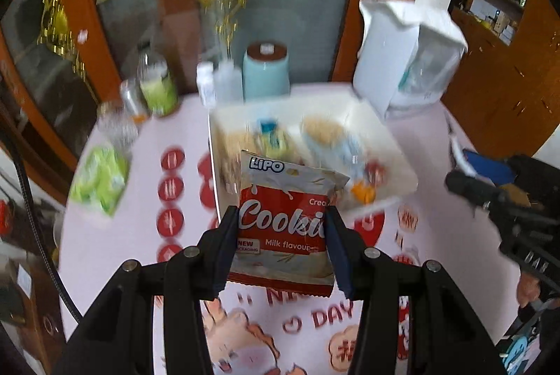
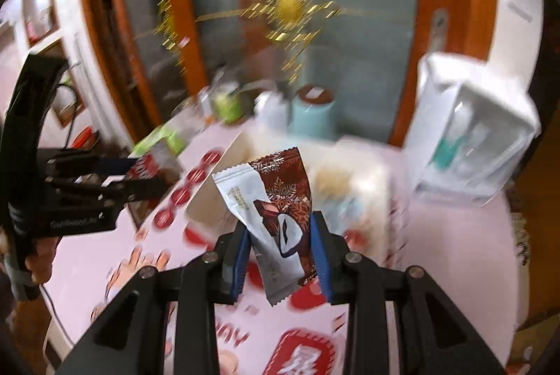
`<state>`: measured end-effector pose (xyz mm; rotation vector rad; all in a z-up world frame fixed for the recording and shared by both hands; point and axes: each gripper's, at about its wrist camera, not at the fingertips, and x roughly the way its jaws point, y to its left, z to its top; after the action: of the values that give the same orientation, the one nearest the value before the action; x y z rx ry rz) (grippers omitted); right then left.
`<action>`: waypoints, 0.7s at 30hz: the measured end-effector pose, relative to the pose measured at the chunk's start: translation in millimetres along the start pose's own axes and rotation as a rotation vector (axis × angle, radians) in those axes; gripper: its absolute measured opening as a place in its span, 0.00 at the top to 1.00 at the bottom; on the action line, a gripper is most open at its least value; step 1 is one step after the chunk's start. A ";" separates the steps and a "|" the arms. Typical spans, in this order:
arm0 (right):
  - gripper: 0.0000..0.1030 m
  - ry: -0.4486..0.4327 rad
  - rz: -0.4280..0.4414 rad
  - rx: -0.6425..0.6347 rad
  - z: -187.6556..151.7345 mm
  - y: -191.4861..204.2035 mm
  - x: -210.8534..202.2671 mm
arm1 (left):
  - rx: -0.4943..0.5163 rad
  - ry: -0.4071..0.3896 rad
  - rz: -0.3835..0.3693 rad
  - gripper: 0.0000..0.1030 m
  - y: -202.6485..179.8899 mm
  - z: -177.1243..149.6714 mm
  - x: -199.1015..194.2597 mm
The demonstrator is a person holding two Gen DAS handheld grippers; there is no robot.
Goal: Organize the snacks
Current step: 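Carry the Cookies pack and chocolate bar over the tray and open both tools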
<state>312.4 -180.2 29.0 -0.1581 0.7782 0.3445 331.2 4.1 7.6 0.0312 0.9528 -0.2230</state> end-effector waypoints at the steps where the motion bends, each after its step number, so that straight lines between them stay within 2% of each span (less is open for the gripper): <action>1: 0.68 -0.014 -0.021 0.017 12.9 -6.6 -1.4 | 0.010 -0.014 0.025 0.55 -0.8 15.1 -1.7; 4: 0.68 -0.024 -0.059 0.072 40.1 -24.9 4.1 | 0.014 -0.035 0.067 0.55 -2.0 54.1 0.9; 9: 0.68 0.015 -0.113 0.164 62.8 -53.2 35.5 | -0.036 -0.017 0.035 0.54 -0.7 99.2 29.2; 13: 0.67 0.088 -0.116 0.215 58.1 -69.2 73.4 | -0.032 0.030 0.035 0.54 -3.8 114.4 70.2; 18: 0.66 0.166 -0.148 0.209 48.3 -75.6 120.9 | -0.013 0.097 0.072 0.53 -13.4 121.1 124.8; 19: 0.65 0.192 -0.149 0.203 45.7 -76.3 131.2 | -0.013 0.109 0.073 0.49 -13.4 120.5 133.3; 21: 0.64 0.236 -0.142 0.204 40.4 -79.0 146.7 | -0.027 0.133 0.082 0.28 -12.5 122.1 150.0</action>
<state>464.3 -207.1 -45.7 -0.0624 1.0244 0.1113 510.6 -49.6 -42.3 0.0609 1.0845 -0.1332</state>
